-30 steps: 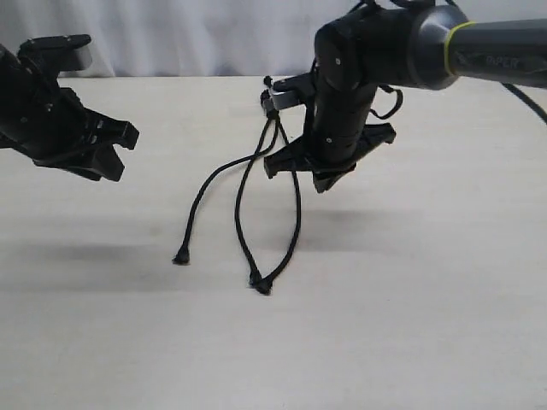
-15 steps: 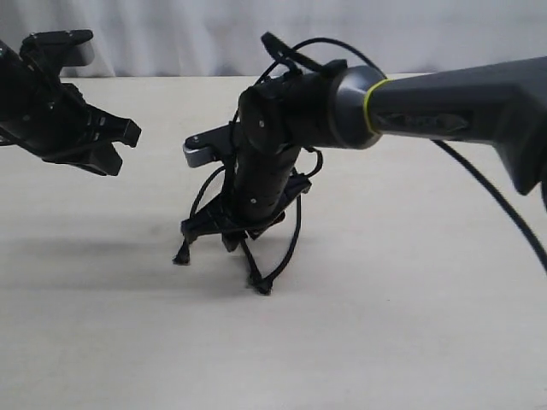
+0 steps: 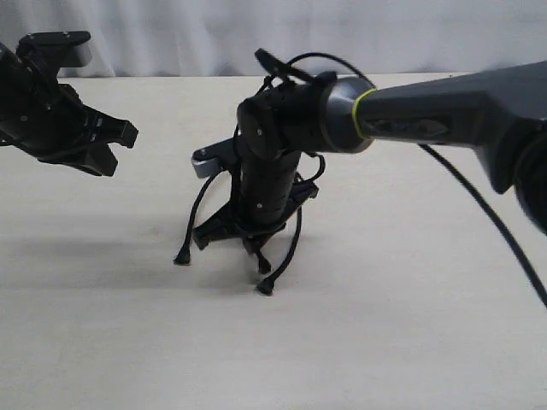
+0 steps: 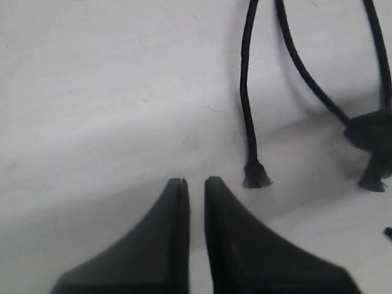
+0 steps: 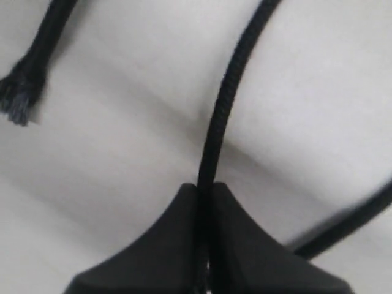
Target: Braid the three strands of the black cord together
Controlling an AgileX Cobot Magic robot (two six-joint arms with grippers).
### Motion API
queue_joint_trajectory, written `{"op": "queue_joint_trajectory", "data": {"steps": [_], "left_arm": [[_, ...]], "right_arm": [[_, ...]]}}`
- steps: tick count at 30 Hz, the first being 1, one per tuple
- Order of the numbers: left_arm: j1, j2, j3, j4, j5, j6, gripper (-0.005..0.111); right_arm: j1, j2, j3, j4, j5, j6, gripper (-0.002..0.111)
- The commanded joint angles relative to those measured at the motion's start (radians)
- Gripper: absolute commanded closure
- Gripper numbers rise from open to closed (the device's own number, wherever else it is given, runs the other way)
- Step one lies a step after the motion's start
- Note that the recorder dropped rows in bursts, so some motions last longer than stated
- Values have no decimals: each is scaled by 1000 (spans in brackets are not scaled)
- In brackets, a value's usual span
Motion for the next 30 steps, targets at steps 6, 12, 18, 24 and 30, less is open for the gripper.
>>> {"op": "queue_joint_trajectory", "data": {"steps": [6,12,18,24,30], "left_arm": [[-62,-6,5,-13,-4,0,98],[-196,27,5,-13,-109,-83,102],[-341,155,-15,-37,-173,-94,104],[-444,304,-157,-39,-118,-102,71],[-509,481,-321,-29,-64,-104,61]], "right_arm": [[-255,-70,-2,-45,87,-9,104],[-360,-53,67,-17,73,-26,104],[-399,-53,83,94,50,-141,93],[-462,-62,83,156,90,-187,62],[-561,-188,83,289,102,-260,61]]}}
